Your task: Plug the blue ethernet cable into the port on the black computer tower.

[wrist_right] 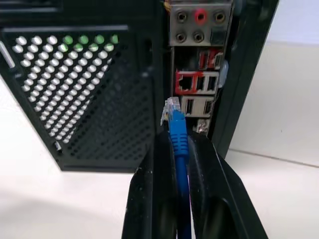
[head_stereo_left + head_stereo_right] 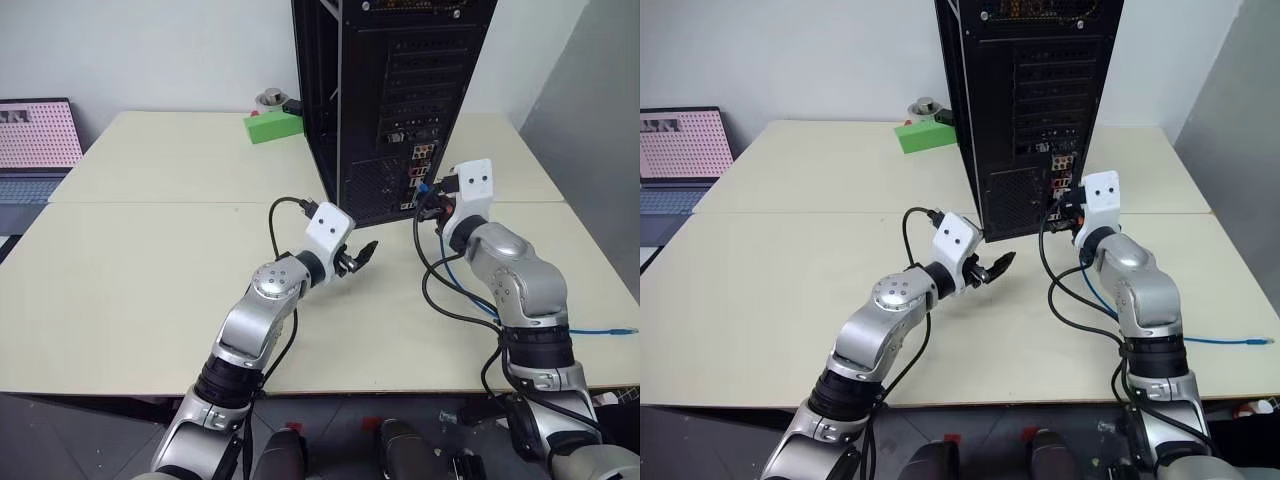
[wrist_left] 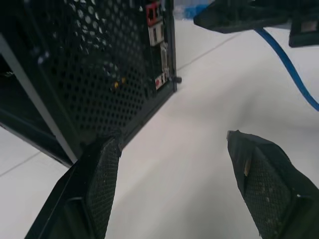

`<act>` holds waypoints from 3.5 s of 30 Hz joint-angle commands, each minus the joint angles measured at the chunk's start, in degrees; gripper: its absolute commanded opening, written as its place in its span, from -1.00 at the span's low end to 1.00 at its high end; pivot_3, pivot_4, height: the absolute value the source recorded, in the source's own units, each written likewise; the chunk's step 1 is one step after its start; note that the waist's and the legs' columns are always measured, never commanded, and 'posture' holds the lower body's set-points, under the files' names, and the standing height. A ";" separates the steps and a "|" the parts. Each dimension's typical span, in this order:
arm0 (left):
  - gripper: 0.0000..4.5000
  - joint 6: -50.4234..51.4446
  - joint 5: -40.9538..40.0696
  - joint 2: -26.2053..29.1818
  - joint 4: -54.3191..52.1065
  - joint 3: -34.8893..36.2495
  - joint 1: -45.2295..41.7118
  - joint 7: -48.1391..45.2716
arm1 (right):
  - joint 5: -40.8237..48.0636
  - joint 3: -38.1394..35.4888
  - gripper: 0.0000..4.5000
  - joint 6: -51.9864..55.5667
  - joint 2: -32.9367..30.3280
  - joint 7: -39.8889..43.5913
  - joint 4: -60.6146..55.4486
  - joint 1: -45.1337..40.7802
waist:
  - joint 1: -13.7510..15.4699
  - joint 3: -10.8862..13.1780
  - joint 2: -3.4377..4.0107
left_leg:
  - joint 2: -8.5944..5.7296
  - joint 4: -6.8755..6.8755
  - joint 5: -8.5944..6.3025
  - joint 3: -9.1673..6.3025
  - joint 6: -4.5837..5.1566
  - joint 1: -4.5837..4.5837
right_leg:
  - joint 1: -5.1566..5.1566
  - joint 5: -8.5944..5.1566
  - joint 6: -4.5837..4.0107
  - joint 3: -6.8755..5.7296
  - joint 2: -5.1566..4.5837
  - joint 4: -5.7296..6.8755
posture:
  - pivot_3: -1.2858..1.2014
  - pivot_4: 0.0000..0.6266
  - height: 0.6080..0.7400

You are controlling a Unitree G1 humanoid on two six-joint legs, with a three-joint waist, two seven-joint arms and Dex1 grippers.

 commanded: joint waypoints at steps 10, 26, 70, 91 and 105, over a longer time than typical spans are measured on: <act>0.58 0.04 1.18 -3.55 -2.06 0.92 -1.94 3.90 | -1.67 -0.43 -0.99 -6.81 0.32 1.97 9.29 -6.99 | -0.07 0.00 0.00 | 0.00 0.00 0.00 0.00 0.00 0.00 | 0.00 0.01 -0.01 0.00 0.00 0.01 | 0.03 -0.52 1.00; 0.58 0.03 1.55 -3.40 -2.20 0.81 -1.23 4.02 | -2.51 -0.88 -0.99 -8.59 1.41 2.95 14.66 -9.73 | -0.08 0.00 0.00 | 0.00 0.00 0.00 0.00 0.00 -0.01 | 0.00 0.01 -0.01 0.00 0.00 0.00 | 0.03 -0.52 1.00; 0.58 -0.41 2.05 -3.21 -1.84 0.20 -0.16 3.06 | -3.96 -1.07 -0.99 -6.00 0.60 3.40 10.83 -7.72 | -0.12 0.00 0.00 | -0.01 -0.03 0.00 0.00 0.00 -0.05 | -0.04 0.00 0.02 0.01 0.00 -0.04 | 0.03 -0.52 1.00; 0.58 -0.36 2.22 -3.14 -1.80 0.36 0.00 2.97 | -3.99 -1.56 -0.99 -7.98 1.49 3.16 14.38 -10.22 | -0.14 0.00 0.00 | -0.01 -0.02 0.00 0.00 0.00 -0.05 | -0.04 0.00 0.00 0.01 0.00 -0.04 | 0.03 -0.52 1.00; 0.58 -0.39 2.20 -3.07 -1.69 0.42 0.01 2.91 | -3.28 -3.77 -0.99 -7.92 3.07 1.50 16.36 -11.35 | -0.13 0.00 0.00 | -0.01 -0.02 0.00 0.00 0.00 -0.06 | -0.04 0.00 0.01 0.01 0.00 -0.04 | 0.03 -0.52 1.00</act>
